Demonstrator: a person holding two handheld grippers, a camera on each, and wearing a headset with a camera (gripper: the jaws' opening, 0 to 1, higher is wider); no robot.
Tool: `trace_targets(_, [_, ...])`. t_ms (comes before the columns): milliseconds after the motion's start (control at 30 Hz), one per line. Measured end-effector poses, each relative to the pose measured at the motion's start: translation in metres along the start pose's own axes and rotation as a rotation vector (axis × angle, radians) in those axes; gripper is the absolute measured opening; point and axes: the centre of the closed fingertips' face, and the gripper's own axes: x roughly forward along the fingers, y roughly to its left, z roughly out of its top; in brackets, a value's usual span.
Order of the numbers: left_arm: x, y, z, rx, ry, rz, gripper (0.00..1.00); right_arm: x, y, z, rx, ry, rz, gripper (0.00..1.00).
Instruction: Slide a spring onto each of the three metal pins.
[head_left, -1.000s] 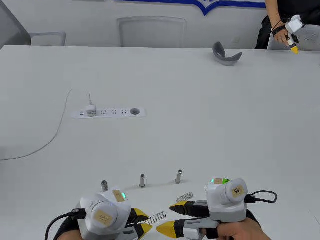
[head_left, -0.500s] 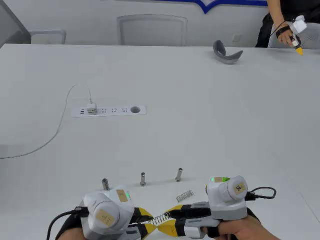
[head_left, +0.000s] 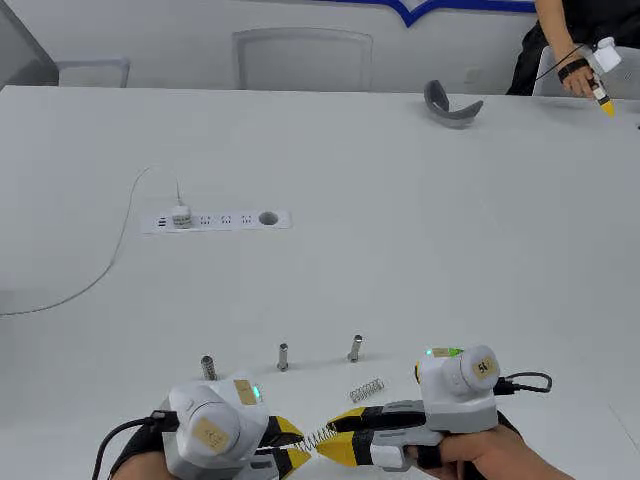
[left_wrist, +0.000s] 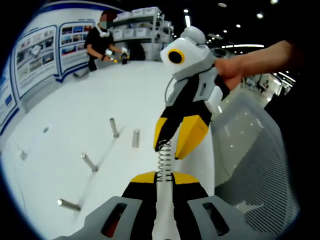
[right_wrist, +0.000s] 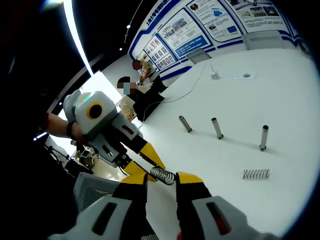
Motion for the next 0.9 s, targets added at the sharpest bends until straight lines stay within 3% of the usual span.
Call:
trace_targets(333, [0.003, -0.001, 0.007, 0.006, -0.022, -0.014, 0.1, -0.002, 0.002, 0.008, -0.006, 0.01, 0.014, 0.2])
trace_targets(567, [0.005, -0.002, 0.013, 0.005, -0.045, -0.026, 0.1, -0.001, 0.007, 0.012, -0.052, 0.06, 0.036, 0.16])
trace_targets(800, [0.005, -0.003, 0.023, 0.003, -0.078, -0.051, 0.1, -0.002, 0.01, 0.009, -0.175, 0.169, 0.052, 0.13])
trace_targets(900, [0.003, -0.003, 0.028, 0.001, -0.091, -0.07, 0.1, -0.002, 0.013, 0.012, -0.261, 0.2, 0.064, 0.13])
